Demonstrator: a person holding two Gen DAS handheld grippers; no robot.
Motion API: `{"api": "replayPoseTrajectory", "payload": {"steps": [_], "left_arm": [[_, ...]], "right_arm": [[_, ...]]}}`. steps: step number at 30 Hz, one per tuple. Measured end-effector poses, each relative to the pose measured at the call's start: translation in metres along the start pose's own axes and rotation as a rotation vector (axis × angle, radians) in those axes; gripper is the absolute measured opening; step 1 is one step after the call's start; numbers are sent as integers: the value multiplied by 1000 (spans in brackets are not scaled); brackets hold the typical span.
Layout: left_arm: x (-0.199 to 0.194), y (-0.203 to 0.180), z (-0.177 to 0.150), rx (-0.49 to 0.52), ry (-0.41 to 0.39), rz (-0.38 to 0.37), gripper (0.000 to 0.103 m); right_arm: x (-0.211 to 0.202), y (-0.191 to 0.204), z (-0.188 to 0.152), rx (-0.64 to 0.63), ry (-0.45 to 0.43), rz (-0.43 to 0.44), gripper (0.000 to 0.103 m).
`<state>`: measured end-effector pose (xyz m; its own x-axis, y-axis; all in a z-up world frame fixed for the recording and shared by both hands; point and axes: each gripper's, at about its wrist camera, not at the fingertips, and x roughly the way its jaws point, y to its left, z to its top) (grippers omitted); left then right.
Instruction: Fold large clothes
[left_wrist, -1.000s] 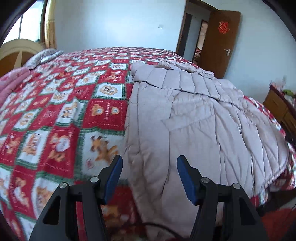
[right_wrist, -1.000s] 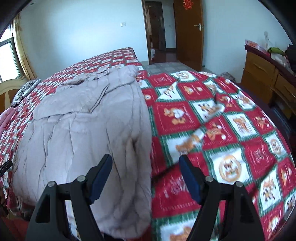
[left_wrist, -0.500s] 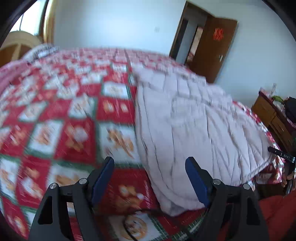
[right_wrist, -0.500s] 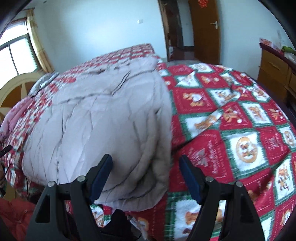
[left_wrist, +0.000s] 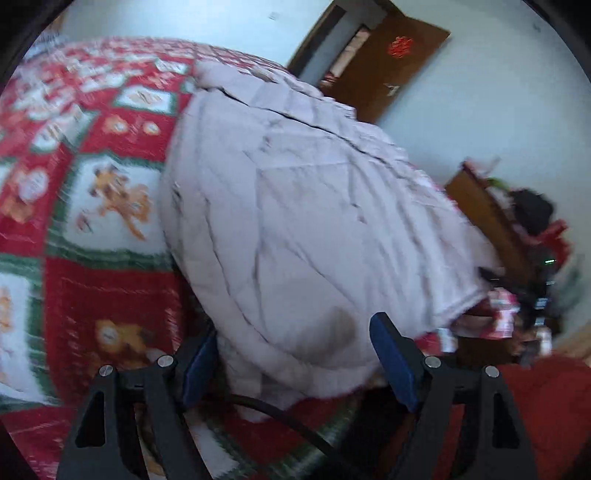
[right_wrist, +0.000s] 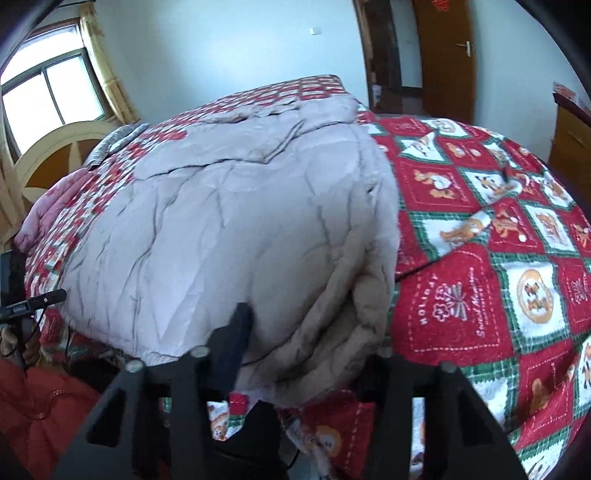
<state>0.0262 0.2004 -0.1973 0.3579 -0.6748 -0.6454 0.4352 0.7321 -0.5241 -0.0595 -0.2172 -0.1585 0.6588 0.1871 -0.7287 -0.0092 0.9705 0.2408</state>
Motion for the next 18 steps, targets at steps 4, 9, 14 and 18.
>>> {"api": "replayPoseTrajectory", "payload": {"steps": [4, 9, 14, 18], "left_arm": [[1, 13, 0, -100, -21, -73, 79], [3, 7, 4, -127, -68, -75, 28], [-6, 6, 3, -117, -90, -77, 15], [-34, -15, 16, -31, -177, -114, 11]], "right_arm": [[3, 0, -1, 1, 1, 24, 46], [11, 2, 2, 13, -29, 56, 54], [7, 1, 3, 14, -27, 15, 25], [-4, -1, 8, 64, -46, 69, 16]]}}
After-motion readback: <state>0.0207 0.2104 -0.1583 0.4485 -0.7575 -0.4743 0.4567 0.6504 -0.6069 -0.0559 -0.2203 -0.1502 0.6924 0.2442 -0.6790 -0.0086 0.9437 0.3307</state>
